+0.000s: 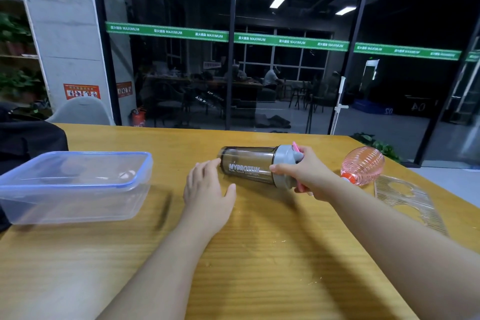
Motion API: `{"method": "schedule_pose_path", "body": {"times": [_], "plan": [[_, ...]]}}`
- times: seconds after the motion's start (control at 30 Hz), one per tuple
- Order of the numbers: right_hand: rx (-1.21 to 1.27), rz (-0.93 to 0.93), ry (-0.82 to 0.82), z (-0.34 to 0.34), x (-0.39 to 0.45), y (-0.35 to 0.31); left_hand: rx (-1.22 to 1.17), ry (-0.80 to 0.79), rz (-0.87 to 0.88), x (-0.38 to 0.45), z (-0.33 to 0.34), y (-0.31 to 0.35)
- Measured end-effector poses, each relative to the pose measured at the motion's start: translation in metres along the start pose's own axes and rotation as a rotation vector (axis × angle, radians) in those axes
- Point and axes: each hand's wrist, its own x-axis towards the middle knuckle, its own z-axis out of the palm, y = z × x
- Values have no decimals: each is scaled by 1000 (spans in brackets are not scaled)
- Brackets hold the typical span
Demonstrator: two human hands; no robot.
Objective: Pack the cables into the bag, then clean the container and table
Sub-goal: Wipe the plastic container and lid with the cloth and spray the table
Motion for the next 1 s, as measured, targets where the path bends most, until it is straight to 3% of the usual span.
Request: {"method": "schedule_pose_path", "body": {"times": [0.33, 0.6, 1.0], "plan": [[288, -184, 63, 6, 5, -33, -40, 97, 86, 10, -22, -5], [299, -272, 67, 22, 10, -69, 86, 270, 330, 19, -62, -20], [84, -460, 79, 114, 28, -102, 236, 322, 218, 28, -112, -86]]}}
